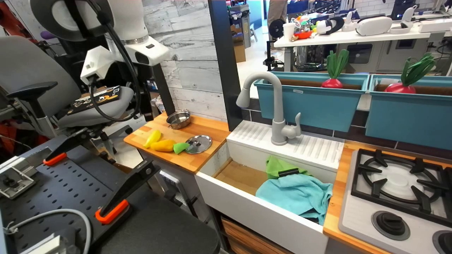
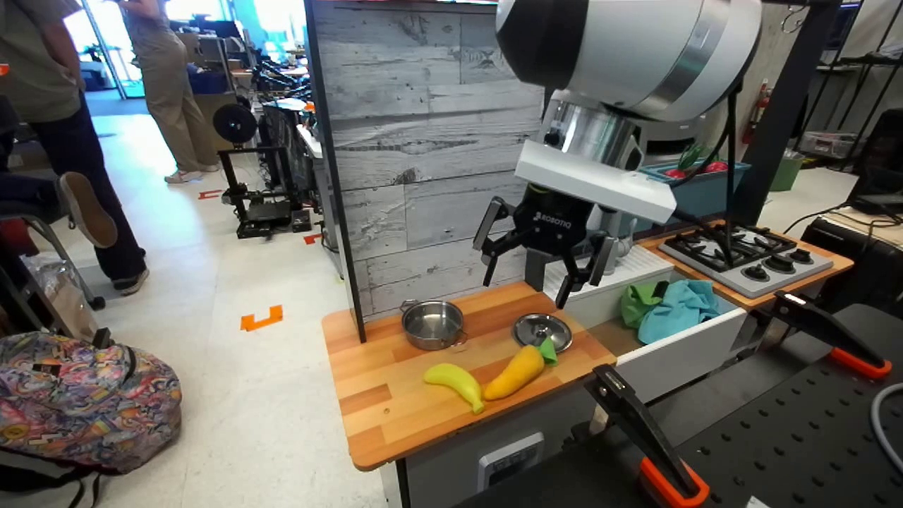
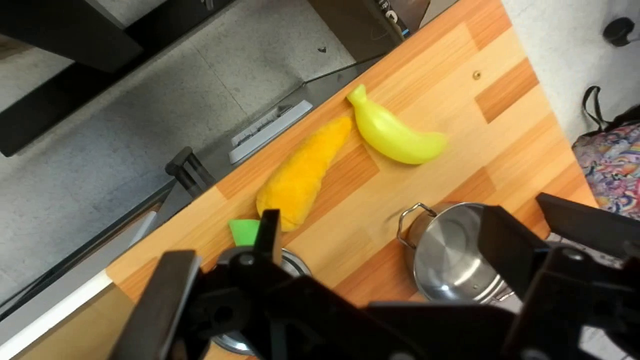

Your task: Pick up the carrot plush toy and put it on the counter

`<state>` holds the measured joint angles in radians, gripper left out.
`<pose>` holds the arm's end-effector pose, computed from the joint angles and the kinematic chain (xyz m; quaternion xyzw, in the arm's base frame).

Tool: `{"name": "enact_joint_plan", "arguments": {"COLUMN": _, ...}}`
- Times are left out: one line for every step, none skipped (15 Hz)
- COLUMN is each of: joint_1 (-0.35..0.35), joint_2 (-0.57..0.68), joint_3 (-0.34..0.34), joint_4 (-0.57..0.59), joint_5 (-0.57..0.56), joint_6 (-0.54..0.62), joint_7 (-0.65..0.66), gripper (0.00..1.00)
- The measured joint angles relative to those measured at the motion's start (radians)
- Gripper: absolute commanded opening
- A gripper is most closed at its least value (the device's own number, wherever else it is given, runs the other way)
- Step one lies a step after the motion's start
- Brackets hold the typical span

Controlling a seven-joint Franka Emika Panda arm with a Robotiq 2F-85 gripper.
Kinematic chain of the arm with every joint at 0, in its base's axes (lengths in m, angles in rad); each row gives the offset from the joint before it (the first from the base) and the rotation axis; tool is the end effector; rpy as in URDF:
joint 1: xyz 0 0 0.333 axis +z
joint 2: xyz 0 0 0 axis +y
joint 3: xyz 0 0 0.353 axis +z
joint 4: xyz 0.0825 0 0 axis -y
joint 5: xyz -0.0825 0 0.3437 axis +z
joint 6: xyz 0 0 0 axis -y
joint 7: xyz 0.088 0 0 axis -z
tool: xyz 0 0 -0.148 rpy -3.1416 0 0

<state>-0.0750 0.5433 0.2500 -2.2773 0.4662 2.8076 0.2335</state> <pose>0.5187 0.0813 0.1489 -0.9549 0.2626 0.0390 0.1331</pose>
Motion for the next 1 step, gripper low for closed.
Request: {"name": "enact_joint_plan", "arguments": {"joint_1": 0.0, "joint_2": -0.023, "joint_3": 0.001, "joint_4": -0.02, "joint_5": 0.0, "joint_6": 0.0, "joint_7": -0.002, "gripper": 1.0}}
